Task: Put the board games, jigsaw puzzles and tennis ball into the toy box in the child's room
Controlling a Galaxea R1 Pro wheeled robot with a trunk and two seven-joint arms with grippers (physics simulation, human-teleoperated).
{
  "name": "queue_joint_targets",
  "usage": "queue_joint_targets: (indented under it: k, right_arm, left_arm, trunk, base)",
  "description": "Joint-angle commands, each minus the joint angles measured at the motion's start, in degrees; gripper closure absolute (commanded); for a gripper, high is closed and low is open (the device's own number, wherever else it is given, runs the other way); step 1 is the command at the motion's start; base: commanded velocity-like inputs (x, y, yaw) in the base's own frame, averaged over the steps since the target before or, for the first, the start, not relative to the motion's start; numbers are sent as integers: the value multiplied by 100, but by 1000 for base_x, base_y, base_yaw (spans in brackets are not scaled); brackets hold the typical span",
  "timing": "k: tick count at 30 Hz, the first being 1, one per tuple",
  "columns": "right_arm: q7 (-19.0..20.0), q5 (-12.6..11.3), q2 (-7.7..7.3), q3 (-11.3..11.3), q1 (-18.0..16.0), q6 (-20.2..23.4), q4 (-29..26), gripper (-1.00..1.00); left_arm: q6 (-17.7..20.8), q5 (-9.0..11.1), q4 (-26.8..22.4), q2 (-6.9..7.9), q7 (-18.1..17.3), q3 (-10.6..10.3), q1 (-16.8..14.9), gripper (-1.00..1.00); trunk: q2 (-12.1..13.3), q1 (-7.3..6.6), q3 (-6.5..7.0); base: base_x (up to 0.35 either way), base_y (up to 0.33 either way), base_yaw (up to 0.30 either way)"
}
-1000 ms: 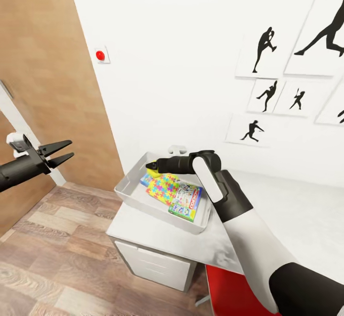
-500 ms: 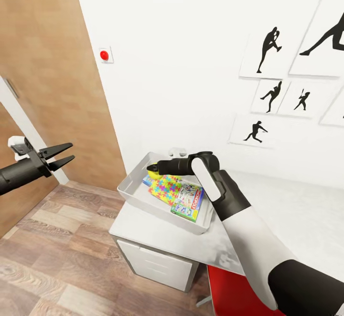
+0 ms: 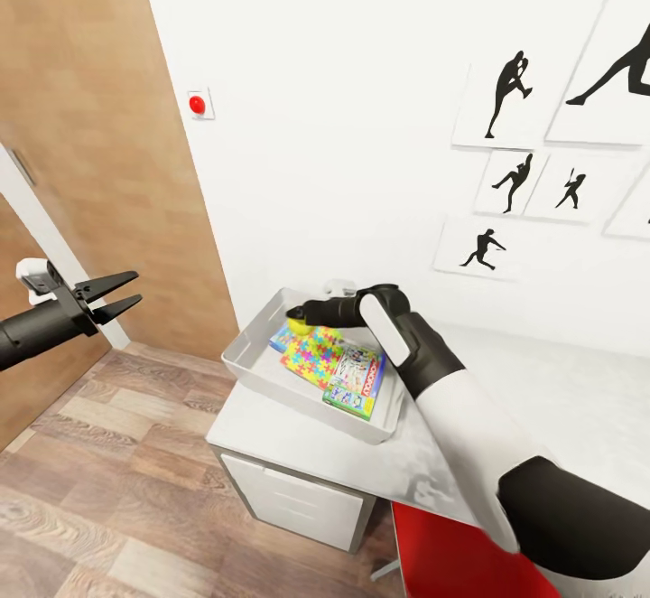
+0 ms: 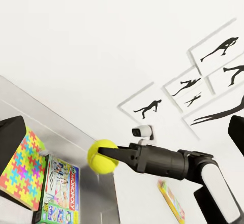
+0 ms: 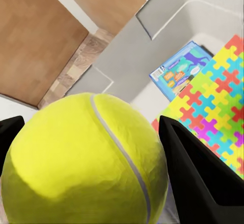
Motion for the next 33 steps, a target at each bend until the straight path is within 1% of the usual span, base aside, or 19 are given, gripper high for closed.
queue_joint_targets:
  k: [1,3,5,6,10,14,21,33]
  right_arm:
    - [10,8,0,1,-48,-26,98,100]
    - [11,7,0,2,-94,-78,203,100]
    - [12,7,0,3,-214,-186,449,100]
    - [12,7,0,3,-214,-186,449,100]
    - [18,2,0,0,-403,-377,831,100]
    - [14,-1,0,-3,-465,-444,882,100]
    - [-2,1,0,-9,-481,-474,788,100]
    - [-30,9,0,-14,-484,-481,743,100]
  left_arm:
    - [19,-57,2,-1,-58,5,-6,-100]
    - [19,-57,2,-3,-58,5,-6,-100]
    - [18,-55,3,-7,-58,1,-5,-100]
    - [18,-55,3,-7,-58,1,-5,-100]
    - [17,-56,2,-12,-60,-1,-5,-100]
    - [16,-54,1,-13,-63,1,-7,-100]
    - [16,-53,1,-13,-65,3,-7,-100]
    - [16,-52,0,-12,-73,2,-7,-100]
  trunk:
    - [-10,3,-10]
    - [-10,3,-10]
    - [-10,3,-10]
    - [-10,3,-10]
    - [-10,3,-10]
    - [-10,3,-10]
    - [-10,3,-10]
    - [-10,3,-10]
  base:
    - [0,0,0]
    - [0,0,0]
    - [0,0,0]
    - [0,0,0]
    - [0,0,0]
    - [0,0,0]
    - [0,0,38]
    - [0,0,227]
